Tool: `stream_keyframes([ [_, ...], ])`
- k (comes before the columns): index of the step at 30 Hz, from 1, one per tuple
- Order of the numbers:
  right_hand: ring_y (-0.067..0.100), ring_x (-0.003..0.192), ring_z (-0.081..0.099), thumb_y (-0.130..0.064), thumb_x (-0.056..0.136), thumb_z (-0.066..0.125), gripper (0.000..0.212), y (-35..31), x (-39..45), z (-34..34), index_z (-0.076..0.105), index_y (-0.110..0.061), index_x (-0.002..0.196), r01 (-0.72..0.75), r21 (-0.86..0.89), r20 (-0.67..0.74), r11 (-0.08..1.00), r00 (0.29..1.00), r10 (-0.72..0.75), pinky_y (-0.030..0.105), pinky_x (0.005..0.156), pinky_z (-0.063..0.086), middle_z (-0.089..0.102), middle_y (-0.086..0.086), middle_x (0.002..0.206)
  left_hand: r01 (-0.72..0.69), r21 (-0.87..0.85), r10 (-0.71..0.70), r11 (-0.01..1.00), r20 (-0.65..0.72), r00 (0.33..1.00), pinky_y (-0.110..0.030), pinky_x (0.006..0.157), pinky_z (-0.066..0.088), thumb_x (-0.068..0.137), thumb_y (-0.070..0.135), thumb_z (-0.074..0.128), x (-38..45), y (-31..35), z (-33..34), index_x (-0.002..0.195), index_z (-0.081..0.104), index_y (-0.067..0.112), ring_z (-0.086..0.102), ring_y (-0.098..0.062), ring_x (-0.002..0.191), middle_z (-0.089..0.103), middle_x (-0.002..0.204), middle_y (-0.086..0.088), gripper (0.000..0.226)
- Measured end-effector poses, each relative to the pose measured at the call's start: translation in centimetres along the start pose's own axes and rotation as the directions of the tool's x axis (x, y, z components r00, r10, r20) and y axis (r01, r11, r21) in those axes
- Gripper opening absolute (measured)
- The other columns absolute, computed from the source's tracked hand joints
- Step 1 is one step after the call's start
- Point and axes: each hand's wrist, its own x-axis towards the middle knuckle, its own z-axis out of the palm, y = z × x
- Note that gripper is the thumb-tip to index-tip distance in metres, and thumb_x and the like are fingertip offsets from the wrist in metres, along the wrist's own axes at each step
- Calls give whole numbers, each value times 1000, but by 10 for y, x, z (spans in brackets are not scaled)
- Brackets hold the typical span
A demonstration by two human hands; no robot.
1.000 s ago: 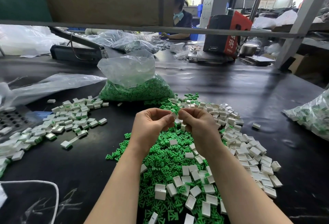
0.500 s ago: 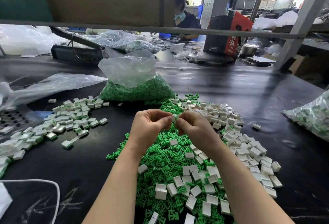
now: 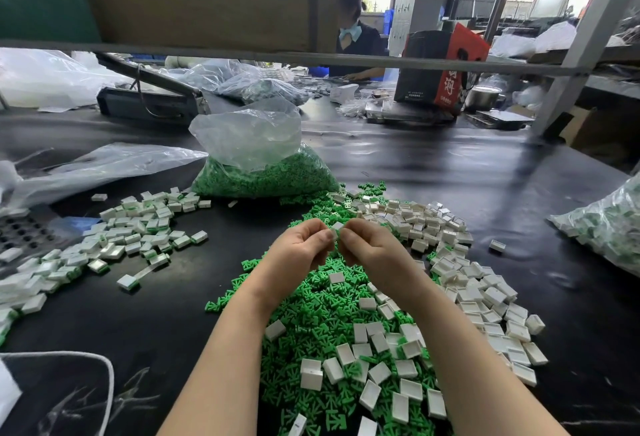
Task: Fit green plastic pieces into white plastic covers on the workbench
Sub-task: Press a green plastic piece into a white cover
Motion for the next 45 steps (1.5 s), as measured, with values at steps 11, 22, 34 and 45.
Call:
stream_keyframes([
  [11,6,55,36,-6,99,51,28,7,-2,-18,53,-11,71,-110,74,228,991,969,91,17,55,31,40,-7,59,-9,61,-2,998,178,984,-18,53,30,97,21,53,-3,-3,-3,76,50,12,35,-7,55,42,58,10,23],
  [22,12,63,34,-9,99,51,23,3,-4,-16,52,-9,76,-54,-60,225,997,972,66,33,63,29,38,-4,64,-2,192,-29,981,160,987,-30,61,29,100,16,51,-6,2,-7,77,53,14,35,-12,61,41,63,5,23],
  [34,14,63,36,-15,99,52,27,4,-4,-11,53,-19,73,-27,-118,189,993,981,49,35,62,30,40,-8,63,-16,254,-15,967,120,993,-35,65,31,99,18,53,-3,-2,-8,75,55,16,38,-16,65,44,67,-2,23],
  [45,9,56,39,-18,103,45,32,7,-6,-11,56,-14,74,-142,18,233,990,963,134,20,57,34,45,-6,59,-3,173,-22,985,140,990,-24,58,29,101,16,49,-5,1,-7,77,49,14,34,-6,57,38,62,7,24],
])
